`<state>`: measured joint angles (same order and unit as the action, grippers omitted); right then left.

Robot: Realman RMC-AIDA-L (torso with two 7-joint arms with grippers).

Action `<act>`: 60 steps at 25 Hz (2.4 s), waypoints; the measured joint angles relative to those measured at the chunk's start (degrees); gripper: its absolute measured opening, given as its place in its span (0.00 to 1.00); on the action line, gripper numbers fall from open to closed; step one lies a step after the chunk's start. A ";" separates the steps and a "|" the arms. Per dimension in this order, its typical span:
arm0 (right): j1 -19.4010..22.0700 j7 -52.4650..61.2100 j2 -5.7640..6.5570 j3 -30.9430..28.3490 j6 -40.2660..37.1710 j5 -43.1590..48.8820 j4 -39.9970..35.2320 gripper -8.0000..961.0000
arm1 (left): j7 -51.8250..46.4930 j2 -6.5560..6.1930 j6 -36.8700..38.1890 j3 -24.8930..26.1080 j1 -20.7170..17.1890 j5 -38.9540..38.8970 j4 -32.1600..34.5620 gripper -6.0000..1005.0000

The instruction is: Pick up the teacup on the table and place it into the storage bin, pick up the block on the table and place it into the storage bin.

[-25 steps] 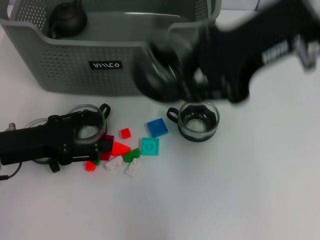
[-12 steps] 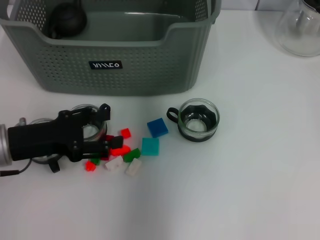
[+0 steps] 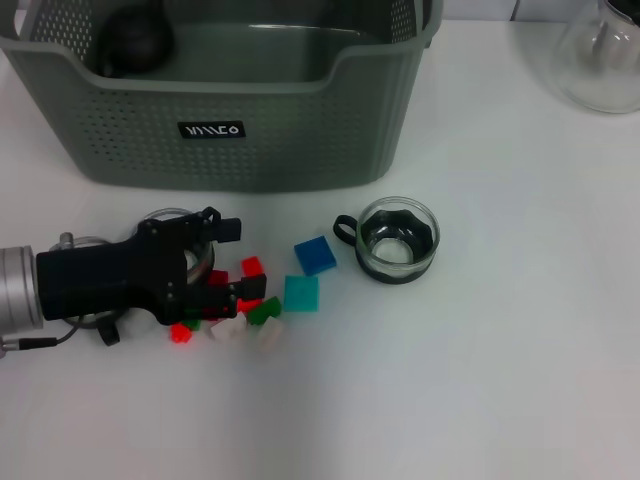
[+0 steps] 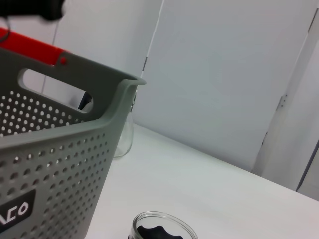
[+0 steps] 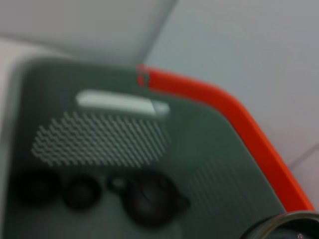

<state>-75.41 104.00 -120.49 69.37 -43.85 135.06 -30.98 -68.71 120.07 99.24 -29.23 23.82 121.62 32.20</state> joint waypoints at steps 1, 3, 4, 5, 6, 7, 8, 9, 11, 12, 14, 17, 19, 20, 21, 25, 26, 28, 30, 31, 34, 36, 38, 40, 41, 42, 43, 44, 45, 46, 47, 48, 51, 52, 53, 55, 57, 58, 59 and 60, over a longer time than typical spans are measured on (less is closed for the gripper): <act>0.00 -0.18 -0.09 1.64 2.12 -0.06 1.18 0.15 | 0.27 0.04 -0.02 0.00 0.00 0.00 -0.13 0.84; 0.17 -0.25 -0.24 4.77 5.40 -0.10 2.91 0.16 | 0.53 0.08 -0.28 -0.03 0.00 0.02 -0.63 0.84; 0.29 -0.13 -0.28 5.92 6.42 -0.11 3.50 0.16 | 0.67 0.08 -0.38 -0.03 0.00 0.02 -0.87 0.84; 0.40 0.01 -0.31 6.70 7.22 -0.11 4.03 0.17 | 0.94 0.08 -0.44 -0.04 0.01 0.03 -1.12 0.84; 0.49 0.08 -0.33 7.45 8.02 -0.11 4.67 0.17 | 1.20 0.08 -0.45 -0.04 0.03 0.03 -1.26 0.84; 0.54 0.07 -0.35 7.77 8.38 -0.11 5.15 0.17 | 1.41 0.08 -0.45 -0.04 0.05 0.03 -1.38 0.84; 0.55 0.00 -0.35 7.86 8.52 -0.08 5.71 0.17 | 1.53 0.08 -0.46 -0.04 0.05 0.03 -1.40 0.84; 0.57 -0.03 -0.36 8.02 8.57 -0.02 6.09 0.18 | 1.55 0.08 -0.47 -0.04 0.06 0.03 -1.41 0.84; 0.60 0.04 -0.36 8.53 8.52 0.04 6.52 0.18 | 1.55 0.08 -0.48 -0.04 0.07 0.03 -1.42 0.84; 0.66 0.13 -0.36 8.81 8.39 0.04 6.64 0.19 | 1.55 0.08 -0.49 -0.04 0.08 0.01 -1.43 0.84; 0.77 0.29 -0.37 9.09 8.13 0.02 6.98 0.19 | 1.58 0.08 -0.50 -0.04 0.09 -0.04 -1.44 0.84; 2.14 2.35 -0.34 9.46 6.29 -0.06 6.74 0.20 | 1.91 0.08 -0.63 0.01 0.08 -0.01 -2.05 0.84; 2.22 3.19 -0.31 9.45 6.13 0.02 6.52 0.21 | 1.91 0.08 -0.64 0.00 0.08 -0.03 -2.07 0.84; 2.38 3.58 -0.27 9.45 6.05 0.10 6.24 0.21 | 1.91 0.08 -0.64 -0.02 0.08 -0.04 -2.09 0.84; 2.63 3.81 -0.24 9.46 5.84 0.15 5.86 0.21 | 1.91 0.08 -0.63 -0.03 0.08 -0.04 -2.11 0.84; 4.45 4.34 -0.22 9.46 4.68 0.16 2.72 0.22 | 1.91 0.08 -0.36 -0.04 0.08 -0.08 -2.15 0.84; 5.08 4.54 -0.21 9.47 4.35 0.16 1.74 0.22 | 1.91 0.08 -0.30 -0.04 0.08 -0.10 -2.15 0.84; 5.94 4.72 -0.20 9.46 3.92 0.15 0.26 0.23 | 1.91 0.08 -0.17 -0.04 0.08 -0.14 -2.15 0.84; 6.87 5.23 -0.18 9.47 3.39 0.12 -1.41 0.24 | 1.91 0.08 -0.10 -0.04 0.08 -0.13 -2.15 0.84; 6.87 5.23 -0.18 9.47 3.39 0.12 -1.41 0.27 | 1.91 0.08 -0.09 -0.03 0.08 -0.08 -2.15 0.84; 7.25 6.21 -0.10 9.46 3.19 0.15 -2.57 0.38 | 1.91 0.08 -0.16 0.00 0.03 -0.01 -2.15 0.83; 8.03 6.94 -0.07 9.47 3.11 0.17 -4.62 0.46 | 1.91 0.08 -0.18 0.04 0.01 0.00 -2.14 0.83; 9.60 8.48 -0.03 9.46 2.84 0.18 -8.73 0.56 | 1.91 0.04 -0.13 0.07 0.00 0.02 -2.14 0.83; 11.28 10.41 0.04 9.46 1.77 0.19 -13.90 0.66 | 1.91 -0.05 -0.03 0.05 0.00 0.03 -2.14 0.83; 12.11 11.33 0.09 9.43 1.05 0.21 -16.58 0.71 | 1.91 -0.07 -0.01 0.03 0.00 0.03 -2.14 0.83; 12.93 12.23 0.12 9.37 0.15 0.20 -19.50 0.76 | 1.91 -0.08 0.02 0.01 -0.01 0.03 -2.14 0.83; 14.07 13.00 0.15 9.27 -0.86 0.14 -22.69 0.80 | 1.91 -0.08 0.03 0.01 -0.01 0.03 -2.14 0.83; 15.36 13.67 0.15 9.19 -1.88 -0.14 -26.26 0.85 | 1.91 -0.08 0.04 0.00 -0.01 0.02 -2.14 0.83; 16.68 14.13 0.17 9.12 -2.83 -0.61 -29.48 0.89 | 1.91 -0.10 0.03 -0.01 -0.03 0.03 -2.14 0.83; 18.61 14.49 0.16 9.14 -3.95 -1.83 -33.63 0.94 | 1.91 -0.10 0.01 -0.02 -0.05 0.03 -2.14 0.83; 20.50 14.75 0.14 9.18 -5.39 -3.27 -37.25 0.94 | 1.91 -0.10 0.02 -0.03 -0.09 0.03 -2.14 0.83; 22.69 14.78 0.18 9.19 -7.17 -5.39 -41.25 0.94 | 1.91 -0.12 0.03 -0.04 -0.15 0.03 -2.14 0.83; 28.44 14.85 0.27 8.03 -14.43 -12.49 -50.86 0.95 | 1.91 -0.17 0.03 -0.05 -0.31 0.03 -2.14 0.83; 30.40 14.86 0.29 7.27 -17.59 -15.02 -53.90 0.95 | 1.91 -0.17 0.01 -0.08 -0.36 0.05 -2.14 0.83; 32.20 14.87 0.29 6.53 -21.38 -17.28 -56.21 0.95 | 1.91 -0.18 0.00 -0.11 -0.42 0.07 -2.14 0.83; 36.84 14.85 0.31 4.74 -32.97 -22.69 -60.80 0.95 | 1.91 -0.18 -0.01 -0.14 -0.46 0.10 -2.14 0.83; 38.01 14.79 0.35 4.22 -36.35 -24.19 -61.58 0.95 | 1.91 -0.19 -0.01 -0.14 -0.46 0.11 -2.14 0.83; 39.32 14.51 0.35 3.62 -40.33 -25.69 -61.87 0.95 | 1.91 -0.19 -0.02 -0.13 -0.46 0.14 -2.14 0.83; 40.45 14.04 0.37 2.93 -43.80 -26.97 -61.98 0.95 | 1.91 -0.20 -0.13 -0.13 -0.45 0.54 -2.12 0.83; 41.53 13.50 0.37 2.29 -47.23 -28.02 -61.94 0.95 | 1.91 -0.23 -0.22 -0.12 -0.45 0.71 -2.11 0.83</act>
<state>-33.88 117.50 -120.12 71.67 -91.08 107.04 -92.92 -66.79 119.84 99.03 -29.35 23.37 122.32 30.09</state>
